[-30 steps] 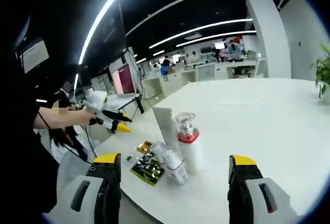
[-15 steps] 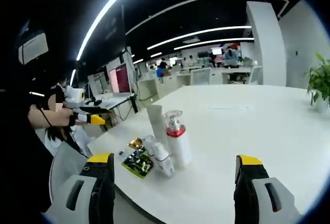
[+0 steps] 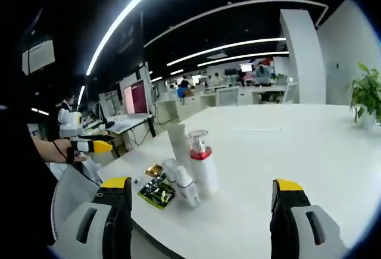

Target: Arrange the skincare products in the storage area until every visible bottle or jar stands upright without overlapping.

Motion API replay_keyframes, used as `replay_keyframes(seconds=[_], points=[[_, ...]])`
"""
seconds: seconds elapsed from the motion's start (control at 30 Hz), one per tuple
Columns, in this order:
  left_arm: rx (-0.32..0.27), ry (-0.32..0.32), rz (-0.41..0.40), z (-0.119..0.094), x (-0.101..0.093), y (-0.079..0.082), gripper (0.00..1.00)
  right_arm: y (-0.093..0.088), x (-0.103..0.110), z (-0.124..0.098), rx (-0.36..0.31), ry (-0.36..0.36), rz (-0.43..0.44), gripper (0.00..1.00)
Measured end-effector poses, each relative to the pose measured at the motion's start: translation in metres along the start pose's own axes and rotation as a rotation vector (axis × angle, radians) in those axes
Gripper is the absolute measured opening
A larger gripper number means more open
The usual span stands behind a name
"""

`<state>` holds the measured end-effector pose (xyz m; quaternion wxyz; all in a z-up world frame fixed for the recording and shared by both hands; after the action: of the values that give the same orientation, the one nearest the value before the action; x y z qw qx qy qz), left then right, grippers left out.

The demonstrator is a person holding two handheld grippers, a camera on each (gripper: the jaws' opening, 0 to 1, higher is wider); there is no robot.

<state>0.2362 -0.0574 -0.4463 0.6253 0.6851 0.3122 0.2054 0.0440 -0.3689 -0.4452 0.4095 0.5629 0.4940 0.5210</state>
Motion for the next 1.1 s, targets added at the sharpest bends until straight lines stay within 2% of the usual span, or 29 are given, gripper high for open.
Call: replay_keyframes(seconds=[0.1,0.13,0.2,0.3,0.5,0.63,0.8,1.1], points=[[-0.012,0.039,-0.066,0.003,-0.004,-0.006,0.99,-0.003,-0.002,0.001,0.006,-0.009,0.005,0.99],[0.010,0.043,-0.046,0.004,-0.003,-0.007,0.99,-0.003,-0.002,0.001,0.005,-0.008,0.007,0.99],[-0.025,0.073,0.014,0.004,0.001,-0.004,0.99,-0.004,0.000,0.002,0.015,-0.008,0.011,0.99],[-0.015,0.068,-0.021,0.005,-0.001,-0.007,0.99,-0.008,-0.002,0.003,0.034,-0.013,0.007,0.99],[-0.001,0.038,-0.002,0.006,-0.005,-0.009,0.99,-0.010,-0.003,0.002,0.044,-0.034,0.001,0.99],[0.011,0.050,-0.045,0.006,-0.004,-0.010,0.99,-0.011,-0.004,0.001,0.055,-0.045,0.002,0.99],[0.029,0.032,-0.031,0.008,-0.010,-0.012,0.99,-0.010,-0.003,0.001,0.051,-0.050,0.010,0.99],[0.037,0.032,-0.037,0.008,-0.008,-0.013,0.99,-0.012,-0.002,0.001,0.072,-0.049,0.005,0.99]])
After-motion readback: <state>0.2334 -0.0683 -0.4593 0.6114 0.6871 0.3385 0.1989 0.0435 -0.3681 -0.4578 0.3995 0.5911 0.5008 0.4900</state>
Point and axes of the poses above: the point that each gripper's makers call its tool centre point, and the gripper's own axes: z roughly forward along the fingers, x roughly to its left, y roughly out of its top, the point moved 6 cm from there along -z, roughly backward along the fingers, and after that the axes turned 10 degrees about -x, right-handed, at the moved point
